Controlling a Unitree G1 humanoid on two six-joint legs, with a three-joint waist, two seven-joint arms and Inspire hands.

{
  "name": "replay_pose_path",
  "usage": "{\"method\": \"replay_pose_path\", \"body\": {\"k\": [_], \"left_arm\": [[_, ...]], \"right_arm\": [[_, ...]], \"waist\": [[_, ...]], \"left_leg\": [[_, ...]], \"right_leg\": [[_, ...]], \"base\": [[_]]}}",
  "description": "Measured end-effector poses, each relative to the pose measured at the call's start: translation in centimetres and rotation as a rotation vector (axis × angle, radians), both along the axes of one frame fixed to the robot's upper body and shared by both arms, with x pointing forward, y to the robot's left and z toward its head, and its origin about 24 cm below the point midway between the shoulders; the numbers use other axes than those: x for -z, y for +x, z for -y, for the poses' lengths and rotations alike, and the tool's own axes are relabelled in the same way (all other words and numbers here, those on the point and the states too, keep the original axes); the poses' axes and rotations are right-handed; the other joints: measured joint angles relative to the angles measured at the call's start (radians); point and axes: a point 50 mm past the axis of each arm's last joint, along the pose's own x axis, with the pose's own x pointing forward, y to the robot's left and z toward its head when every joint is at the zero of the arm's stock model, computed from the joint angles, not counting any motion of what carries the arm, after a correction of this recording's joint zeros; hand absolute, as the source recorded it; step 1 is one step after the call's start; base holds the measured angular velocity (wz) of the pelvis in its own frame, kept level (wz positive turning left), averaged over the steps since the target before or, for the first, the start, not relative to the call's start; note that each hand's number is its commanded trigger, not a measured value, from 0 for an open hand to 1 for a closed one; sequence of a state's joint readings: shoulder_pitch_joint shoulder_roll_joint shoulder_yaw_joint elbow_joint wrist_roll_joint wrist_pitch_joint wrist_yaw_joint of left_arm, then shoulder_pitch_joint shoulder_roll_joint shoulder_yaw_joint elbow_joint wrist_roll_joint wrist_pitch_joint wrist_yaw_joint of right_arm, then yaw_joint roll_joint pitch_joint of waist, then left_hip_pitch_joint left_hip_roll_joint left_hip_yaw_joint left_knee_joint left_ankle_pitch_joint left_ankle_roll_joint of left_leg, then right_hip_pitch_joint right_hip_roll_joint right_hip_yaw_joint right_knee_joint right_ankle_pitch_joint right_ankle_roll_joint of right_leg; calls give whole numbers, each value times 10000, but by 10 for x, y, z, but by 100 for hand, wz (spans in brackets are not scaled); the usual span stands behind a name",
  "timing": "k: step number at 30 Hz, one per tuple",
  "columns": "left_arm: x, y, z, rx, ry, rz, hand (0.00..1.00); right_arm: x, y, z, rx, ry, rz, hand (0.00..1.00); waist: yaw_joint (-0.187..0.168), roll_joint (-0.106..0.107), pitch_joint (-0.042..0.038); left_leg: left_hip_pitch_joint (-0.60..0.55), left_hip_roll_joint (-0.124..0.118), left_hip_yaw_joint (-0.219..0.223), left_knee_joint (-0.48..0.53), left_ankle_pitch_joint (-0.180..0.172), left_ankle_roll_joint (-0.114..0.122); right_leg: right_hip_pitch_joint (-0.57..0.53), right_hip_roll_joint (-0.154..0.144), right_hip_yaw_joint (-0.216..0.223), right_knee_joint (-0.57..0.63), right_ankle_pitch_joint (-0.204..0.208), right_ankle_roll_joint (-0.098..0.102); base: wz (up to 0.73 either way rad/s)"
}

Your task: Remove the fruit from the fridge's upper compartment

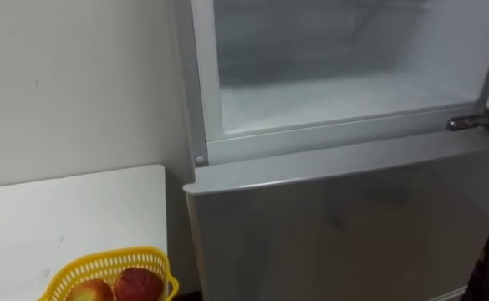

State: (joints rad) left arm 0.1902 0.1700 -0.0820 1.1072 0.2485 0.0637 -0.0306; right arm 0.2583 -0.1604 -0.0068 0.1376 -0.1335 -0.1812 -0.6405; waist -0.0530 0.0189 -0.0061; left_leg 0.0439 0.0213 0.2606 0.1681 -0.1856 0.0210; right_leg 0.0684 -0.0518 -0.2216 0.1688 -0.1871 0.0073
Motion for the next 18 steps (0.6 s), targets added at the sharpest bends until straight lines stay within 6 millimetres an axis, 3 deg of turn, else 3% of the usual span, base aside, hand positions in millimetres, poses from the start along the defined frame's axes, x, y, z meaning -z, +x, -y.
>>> {"method": "replay_pose_path", "body": {"k": [6,14,18], "left_arm": [[-1,4,0,-4,-7,170,0],[-1,3,-1,-250,29,294,0],[-2,4,-3,-395,111,367,0]], "right_arm": [[11,-6,1,-14,181,-560,0],[69,-43,2,-370,708,-3897,0],[88,-59,4,-392,945,-5167,0]], "waist": [[15,40,-21],[32,19,-2],[67,-54,28]], "left_leg": [[20,-7,13,-7,-1,-1],[176,-15,-13,-84,-4,-7],[198,-17,-35,-82,-5,-8]], "right_leg": [[24,-6,-5,-41,-6,8],[229,-48,30,-170,-17,18],[325,-51,0,-187,-21,20]], "base": [[0],[2],[2]]}}
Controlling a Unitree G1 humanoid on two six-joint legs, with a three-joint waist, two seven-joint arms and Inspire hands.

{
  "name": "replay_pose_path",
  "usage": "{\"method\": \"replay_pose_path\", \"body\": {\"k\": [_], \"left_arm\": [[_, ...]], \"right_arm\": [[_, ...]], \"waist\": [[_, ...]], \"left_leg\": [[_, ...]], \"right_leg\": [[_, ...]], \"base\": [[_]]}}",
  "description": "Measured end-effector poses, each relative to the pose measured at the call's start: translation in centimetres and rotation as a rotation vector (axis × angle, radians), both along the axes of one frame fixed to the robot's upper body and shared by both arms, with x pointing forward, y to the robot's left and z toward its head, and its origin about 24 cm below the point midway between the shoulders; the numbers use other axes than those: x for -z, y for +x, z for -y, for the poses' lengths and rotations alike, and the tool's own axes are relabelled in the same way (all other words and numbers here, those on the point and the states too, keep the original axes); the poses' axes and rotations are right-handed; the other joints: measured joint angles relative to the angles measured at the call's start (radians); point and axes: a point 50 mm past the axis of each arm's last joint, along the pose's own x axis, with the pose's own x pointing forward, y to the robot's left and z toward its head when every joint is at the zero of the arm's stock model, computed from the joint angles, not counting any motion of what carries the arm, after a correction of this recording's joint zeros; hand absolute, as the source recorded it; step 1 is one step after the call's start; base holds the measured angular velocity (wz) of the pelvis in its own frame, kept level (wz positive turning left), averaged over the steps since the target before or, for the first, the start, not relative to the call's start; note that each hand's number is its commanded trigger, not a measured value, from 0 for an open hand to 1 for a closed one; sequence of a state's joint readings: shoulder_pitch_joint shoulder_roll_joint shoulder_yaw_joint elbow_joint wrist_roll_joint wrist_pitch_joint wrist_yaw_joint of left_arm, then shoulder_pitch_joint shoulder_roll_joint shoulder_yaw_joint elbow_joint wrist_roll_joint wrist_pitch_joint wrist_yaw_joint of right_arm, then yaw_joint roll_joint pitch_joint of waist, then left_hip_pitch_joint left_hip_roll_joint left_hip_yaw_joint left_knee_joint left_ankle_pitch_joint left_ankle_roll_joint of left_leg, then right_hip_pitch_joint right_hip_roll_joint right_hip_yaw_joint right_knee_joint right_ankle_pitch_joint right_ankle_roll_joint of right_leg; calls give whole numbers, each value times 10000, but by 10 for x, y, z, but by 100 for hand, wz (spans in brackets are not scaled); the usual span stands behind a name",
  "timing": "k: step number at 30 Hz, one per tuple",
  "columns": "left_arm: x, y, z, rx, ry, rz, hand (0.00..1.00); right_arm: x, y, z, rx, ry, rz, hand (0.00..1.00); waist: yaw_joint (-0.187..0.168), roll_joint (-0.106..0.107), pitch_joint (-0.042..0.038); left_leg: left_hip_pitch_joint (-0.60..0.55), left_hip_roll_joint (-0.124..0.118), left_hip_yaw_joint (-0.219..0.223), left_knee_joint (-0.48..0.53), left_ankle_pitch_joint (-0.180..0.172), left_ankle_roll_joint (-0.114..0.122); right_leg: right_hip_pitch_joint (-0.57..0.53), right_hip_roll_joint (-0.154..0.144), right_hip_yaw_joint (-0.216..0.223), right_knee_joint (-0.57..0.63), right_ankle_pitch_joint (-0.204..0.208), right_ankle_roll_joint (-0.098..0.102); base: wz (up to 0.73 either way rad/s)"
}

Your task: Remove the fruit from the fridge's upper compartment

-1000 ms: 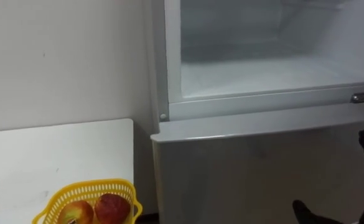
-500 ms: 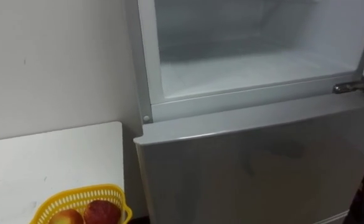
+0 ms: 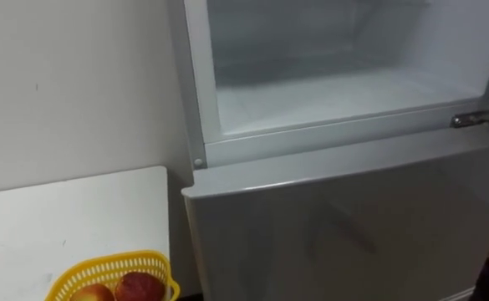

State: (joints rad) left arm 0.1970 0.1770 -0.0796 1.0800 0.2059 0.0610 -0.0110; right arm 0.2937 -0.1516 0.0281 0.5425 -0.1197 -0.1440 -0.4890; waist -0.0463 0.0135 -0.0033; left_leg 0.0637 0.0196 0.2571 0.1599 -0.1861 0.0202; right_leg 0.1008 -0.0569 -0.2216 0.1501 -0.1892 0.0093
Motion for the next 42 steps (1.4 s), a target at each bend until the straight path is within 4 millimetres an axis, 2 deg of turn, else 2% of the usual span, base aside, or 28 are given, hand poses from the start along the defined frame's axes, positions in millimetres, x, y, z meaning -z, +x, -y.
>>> {"method": "replay_pose_path", "body": {"k": [2,9,11,17,25,32,42], "left_arm": [[-1,1,-2,-74,33,31,0],[-1,-12,-6,-519,135,-165,0],[-1,-14,-7,-561,186,-236,0],[1,-27,-2,-752,124,-826,0],[2,-33,-2,-806,-228,-1385,0],[1,-40,-5,-1335,-449,-1860,0],[3,-41,1,-1139,-680,-2248,0]], "right_arm": [[12,-10,-1,-11,417,-826,0],[43,-44,4,129,873,-3404,0],[50,-58,5,303,968,-4132,0],[62,-77,5,871,2018,-5464,0],[70,-87,3,1268,3612,-6357,0],[72,-98,3,1194,3896,-7308,0],[73,-94,2,496,4043,-7945,0]], "waist": [[4,-92,30],[109,-232,44],[272,-206,73],[283,-176,61],[255,-155,52],[273,-158,72],[332,-160,73]], "left_leg": [[13,-5,-42,4,-2,-3],[14,-25,-117,6,-7,1],[3,-20,-136,18,-17,-8],[3,-26,-249,83,-68,-21],[33,-37,-372,200,-84,-23],[186,-3,-433,469,-290,-31],[185,-2,-433,449,-299,-41]], "right_leg": [[21,-5,-28,-4,-5,-2],[67,-15,-86,-24,-14,12],[87,-8,-108,-58,-14,11],[209,-7,-245,-154,-14,12],[363,-17,-319,-167,-34,12],[582,-10,-319,-84,-189,31],[579,0,-307,-112,-193,28]], "base": [[4],[3],[2],[5],[4],[1],[0]]}}
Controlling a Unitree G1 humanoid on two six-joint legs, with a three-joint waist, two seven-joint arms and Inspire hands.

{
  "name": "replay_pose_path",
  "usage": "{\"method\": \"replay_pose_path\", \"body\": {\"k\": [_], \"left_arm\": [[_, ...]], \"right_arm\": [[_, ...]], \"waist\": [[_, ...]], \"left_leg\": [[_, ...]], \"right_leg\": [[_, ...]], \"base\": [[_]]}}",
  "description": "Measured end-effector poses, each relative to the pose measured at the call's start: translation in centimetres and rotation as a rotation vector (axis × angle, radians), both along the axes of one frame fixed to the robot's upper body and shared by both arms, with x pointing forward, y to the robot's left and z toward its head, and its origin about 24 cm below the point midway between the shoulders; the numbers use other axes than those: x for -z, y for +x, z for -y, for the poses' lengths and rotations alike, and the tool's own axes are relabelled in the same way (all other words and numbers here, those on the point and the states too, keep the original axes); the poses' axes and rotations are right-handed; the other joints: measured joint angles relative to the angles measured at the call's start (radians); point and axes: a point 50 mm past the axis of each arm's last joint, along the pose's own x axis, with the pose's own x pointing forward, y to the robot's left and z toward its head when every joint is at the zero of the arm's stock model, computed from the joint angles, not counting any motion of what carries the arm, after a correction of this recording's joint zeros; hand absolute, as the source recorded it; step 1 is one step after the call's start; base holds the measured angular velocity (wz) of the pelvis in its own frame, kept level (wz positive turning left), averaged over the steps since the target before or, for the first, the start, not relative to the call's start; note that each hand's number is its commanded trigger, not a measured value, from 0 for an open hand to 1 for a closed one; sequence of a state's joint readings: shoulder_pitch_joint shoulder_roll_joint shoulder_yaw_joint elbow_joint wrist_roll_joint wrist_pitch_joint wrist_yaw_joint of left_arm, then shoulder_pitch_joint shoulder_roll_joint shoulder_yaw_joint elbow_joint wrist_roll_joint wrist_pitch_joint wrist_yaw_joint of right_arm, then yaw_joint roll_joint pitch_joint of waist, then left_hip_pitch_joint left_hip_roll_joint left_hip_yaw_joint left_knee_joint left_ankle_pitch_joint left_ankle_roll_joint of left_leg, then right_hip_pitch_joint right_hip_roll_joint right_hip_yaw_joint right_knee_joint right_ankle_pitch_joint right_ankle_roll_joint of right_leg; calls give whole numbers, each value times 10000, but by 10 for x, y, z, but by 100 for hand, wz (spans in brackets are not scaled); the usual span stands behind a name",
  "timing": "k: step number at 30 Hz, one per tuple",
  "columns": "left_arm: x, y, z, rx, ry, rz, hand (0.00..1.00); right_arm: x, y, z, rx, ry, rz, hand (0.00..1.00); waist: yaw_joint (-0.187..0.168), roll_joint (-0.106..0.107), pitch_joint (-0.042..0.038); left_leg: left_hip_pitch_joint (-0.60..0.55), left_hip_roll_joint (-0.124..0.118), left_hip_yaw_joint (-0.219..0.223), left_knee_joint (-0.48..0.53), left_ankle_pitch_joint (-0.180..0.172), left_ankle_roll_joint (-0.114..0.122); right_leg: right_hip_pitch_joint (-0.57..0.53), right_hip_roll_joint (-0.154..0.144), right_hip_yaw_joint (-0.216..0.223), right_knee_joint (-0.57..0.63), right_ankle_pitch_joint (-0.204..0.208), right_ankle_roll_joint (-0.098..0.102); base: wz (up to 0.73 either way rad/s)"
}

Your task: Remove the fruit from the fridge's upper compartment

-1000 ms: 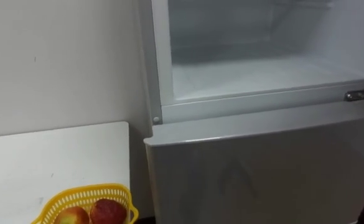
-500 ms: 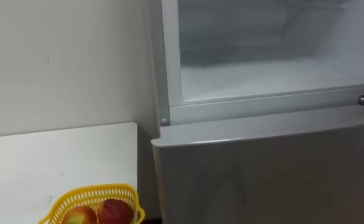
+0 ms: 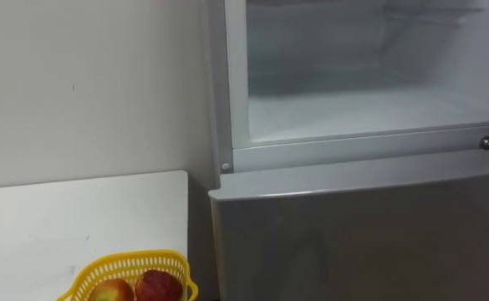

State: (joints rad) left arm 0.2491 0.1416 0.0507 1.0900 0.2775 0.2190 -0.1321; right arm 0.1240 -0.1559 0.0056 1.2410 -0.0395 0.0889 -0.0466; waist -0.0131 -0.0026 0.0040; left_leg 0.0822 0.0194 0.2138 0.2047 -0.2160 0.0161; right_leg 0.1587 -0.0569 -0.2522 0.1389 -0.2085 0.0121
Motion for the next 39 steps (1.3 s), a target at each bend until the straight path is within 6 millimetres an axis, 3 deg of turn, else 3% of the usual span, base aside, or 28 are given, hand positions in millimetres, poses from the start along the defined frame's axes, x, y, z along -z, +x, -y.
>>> {"method": "replay_pose_path", "body": {"k": [6,12,15,20,24,28,32,36,39], "left_arm": [[0,1,2,146,-95,-77,0],[0,3,1,135,-59,-59,0],[0,2,1,70,-13,-43,0],[-2,-2,-9,-1076,272,164,0],[-5,0,-15,-1442,596,588,0],[-7,4,-20,-1738,801,904,0],[-8,9,-24,-1704,1037,1199,0],[-11,15,-30,-1884,1373,1607,0],[-14,20,-35,-1792,1687,1911,0]], "right_arm": [[0,2,0,-3,44,29,0],[1,-10,0,2119,187,-70,0],[2,-25,-1,4892,417,43,0],[1,-46,0,12613,1104,1318,0],[0,-52,3,15900,1365,2251,0],[-3,-40,14,18327,1772,3731,0],[-8,-5,29,19462,2415,5217,0],[-22,25,52,19799,2929,7073,0],[-40,48,74,19628,3222,8831,0]], "waist": [[-25,3,3],[-71,-19,1],[-200,-42,11],[-712,-130,17],[-927,-197,17],[-1104,-326,-22],[-1201,-425,-29],[-1203,-431,-40],[-1237,-381,-93]], "left_leg": [[-31,7,-1,2,-12,-21],[7,9,-1,-5,-18,-31],[-7,5,-33,-20,-17,-31],[26,-7,-110,-14,-21,-36],[146,0,-96,-24,-25,-44],[150,13,-28,3,-25,-46],[110,29,32,22,-23,-47],[53,14,61,3,-22,-46],[-124,-7,47,7,-18,-43]], "right_leg": [[4,21,-2,-5,1,-2],[6,26,25,-26,-6,-12],[42,30,2,-40,-7,-12],[95,29,-14,-27,-72,-12],[162,39,30,-18,-90,-26],[142,29,16,18,-104,-36],[-14,31,67,136,-101,-46],[-63,62,91,137,-101,-42],[-193,69,72,151,-84,-35]], "base": [[0],[0],[0],[4],[-3],[0],[-4],[-1],[1]]}}
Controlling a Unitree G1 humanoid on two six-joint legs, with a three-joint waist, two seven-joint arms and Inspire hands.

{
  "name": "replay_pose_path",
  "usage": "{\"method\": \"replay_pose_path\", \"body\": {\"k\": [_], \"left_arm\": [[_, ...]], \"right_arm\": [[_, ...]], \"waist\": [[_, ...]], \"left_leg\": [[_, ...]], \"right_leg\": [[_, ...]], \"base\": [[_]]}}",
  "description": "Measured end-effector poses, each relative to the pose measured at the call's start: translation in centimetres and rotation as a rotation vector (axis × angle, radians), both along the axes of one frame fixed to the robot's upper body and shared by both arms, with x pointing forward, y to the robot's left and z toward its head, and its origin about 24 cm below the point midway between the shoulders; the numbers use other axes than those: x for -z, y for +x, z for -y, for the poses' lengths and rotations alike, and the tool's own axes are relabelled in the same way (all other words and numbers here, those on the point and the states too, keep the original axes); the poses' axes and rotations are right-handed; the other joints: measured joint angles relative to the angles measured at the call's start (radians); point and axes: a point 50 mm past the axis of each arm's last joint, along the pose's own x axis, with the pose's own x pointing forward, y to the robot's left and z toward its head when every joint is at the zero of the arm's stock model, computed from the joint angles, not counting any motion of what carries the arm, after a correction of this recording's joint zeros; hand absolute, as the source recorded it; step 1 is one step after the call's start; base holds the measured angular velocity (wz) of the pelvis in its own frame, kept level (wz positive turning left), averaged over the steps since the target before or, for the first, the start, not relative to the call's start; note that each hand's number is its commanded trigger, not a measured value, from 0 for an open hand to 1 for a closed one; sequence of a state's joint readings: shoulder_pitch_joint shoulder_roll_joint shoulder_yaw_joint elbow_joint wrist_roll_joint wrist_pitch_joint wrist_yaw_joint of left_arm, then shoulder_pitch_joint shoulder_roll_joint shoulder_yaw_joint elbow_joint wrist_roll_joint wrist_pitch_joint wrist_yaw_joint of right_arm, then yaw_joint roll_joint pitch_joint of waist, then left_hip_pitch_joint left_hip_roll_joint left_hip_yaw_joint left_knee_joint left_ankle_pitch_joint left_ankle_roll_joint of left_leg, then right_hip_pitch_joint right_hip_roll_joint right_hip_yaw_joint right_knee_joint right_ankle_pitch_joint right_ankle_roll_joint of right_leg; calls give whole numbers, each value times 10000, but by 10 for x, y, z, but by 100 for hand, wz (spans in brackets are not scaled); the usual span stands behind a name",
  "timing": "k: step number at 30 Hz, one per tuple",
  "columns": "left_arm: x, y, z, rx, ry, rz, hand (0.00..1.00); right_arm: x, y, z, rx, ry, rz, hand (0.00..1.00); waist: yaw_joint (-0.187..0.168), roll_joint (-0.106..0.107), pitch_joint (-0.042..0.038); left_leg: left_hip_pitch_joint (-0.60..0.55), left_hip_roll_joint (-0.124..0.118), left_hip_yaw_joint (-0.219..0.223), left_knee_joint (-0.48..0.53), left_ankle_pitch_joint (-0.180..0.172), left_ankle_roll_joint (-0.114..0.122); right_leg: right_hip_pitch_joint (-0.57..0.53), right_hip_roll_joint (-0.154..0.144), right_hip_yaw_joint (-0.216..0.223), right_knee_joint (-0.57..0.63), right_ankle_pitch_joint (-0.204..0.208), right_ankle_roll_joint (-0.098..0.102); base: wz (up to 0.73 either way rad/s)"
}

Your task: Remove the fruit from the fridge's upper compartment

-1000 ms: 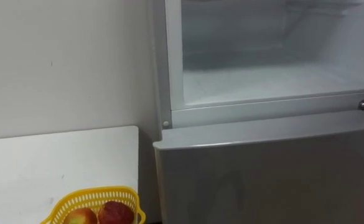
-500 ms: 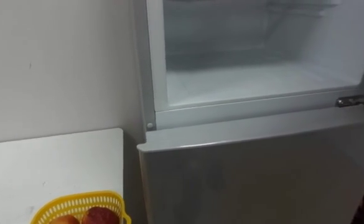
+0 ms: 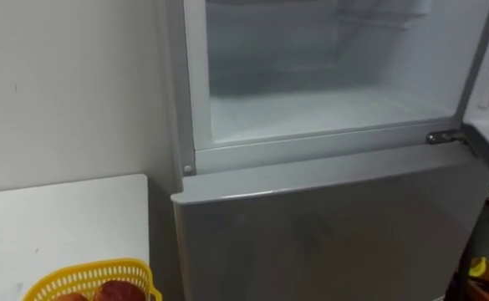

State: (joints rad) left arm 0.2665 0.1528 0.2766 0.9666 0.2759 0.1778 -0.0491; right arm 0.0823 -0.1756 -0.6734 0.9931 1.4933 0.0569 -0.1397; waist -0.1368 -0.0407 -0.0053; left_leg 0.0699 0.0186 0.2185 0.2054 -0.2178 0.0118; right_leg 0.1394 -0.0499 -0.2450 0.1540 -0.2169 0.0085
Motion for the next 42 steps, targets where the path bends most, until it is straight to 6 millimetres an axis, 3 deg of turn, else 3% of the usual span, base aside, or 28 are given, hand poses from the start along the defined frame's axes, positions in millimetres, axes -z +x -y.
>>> {"method": "replay_pose_path", "body": {"k": [1,2,6,8,11,13,21,24,27,31,42], "left_arm": [[-1,3,-1,38,54,151,0],[-1,5,0,62,62,288,0],[-2,6,1,113,186,464,0],[-2,7,2,78,173,607,0],[-2,6,2,139,143,716,0],[-2,5,2,157,111,720,0],[0,2,5,230,-240,749,0],[1,0,7,248,-301,776,0],[1,1,7,330,-378,900,0],[2,0,8,332,-419,913,0],[5,-21,13,138,-685,259,0]], "right_arm": [[-7,9,7,162,-253,275,0],[-16,19,14,204,-600,597,0],[-48,46,33,250,-1707,1953,0],[-75,61,44,146,-2588,2941,0],[-106,76,52,-35,-3764,3960,0],[-117,80,53,-159,-4224,4332,0],[-146,93,53,-492,-5477,5496,0],[-171,106,49,-793,-6232,6617,0],[-208,119,42,-1554,-7569,8157,0],[-232,129,30,-2370,-8447,9489,0],[-276,129,11,-2964,-9791,11517,0]], "waist": [[-14,-60,-57],[-37,-39,-63],[-66,-40,-52],[-58,-66,-39],[-52,-68,-37],[-54,-88,-40],[66,20,-44],[48,63,-54],[79,148,-41],[171,261,-30],[364,223,-66]], "left_leg": [[-11,-48,23,-10,1,-2],[-13,-48,47,-16,6,-5],[28,-46,75,-107,22,-20],[10,-32,76,-111,23,-22],[-136,26,99,-73,22,-21],[-170,31,95,-61,22,-21],[-233,32,58,-89,19,-15],[-227,48,80,-43,19,-15],[-241,61,107,-23,19,-16],[-240,69,123,-28,19,-15],[-321,71,127,-22,21,-13]], "right_leg": [[-25,1,20,19,3,2],[-69,8,55,26,4,0],[-165,0,80,153,3,3],[-213,8,160,157,3,2],[-354,-6,166,180,6,-2],[-380,-6,154,188,9,-7],[-424,-6,247,205,21,-19],[-460,-6,252,209,26,-27],[-492,-4,226,273,29,-28],[-523,-19,225,336,29,-28],[-534,-49,187,360,31,-32]], "base": [[-4],[-8],[-5],[-4],[0],[0],[-2],[0],[0],[0],[0]]}}
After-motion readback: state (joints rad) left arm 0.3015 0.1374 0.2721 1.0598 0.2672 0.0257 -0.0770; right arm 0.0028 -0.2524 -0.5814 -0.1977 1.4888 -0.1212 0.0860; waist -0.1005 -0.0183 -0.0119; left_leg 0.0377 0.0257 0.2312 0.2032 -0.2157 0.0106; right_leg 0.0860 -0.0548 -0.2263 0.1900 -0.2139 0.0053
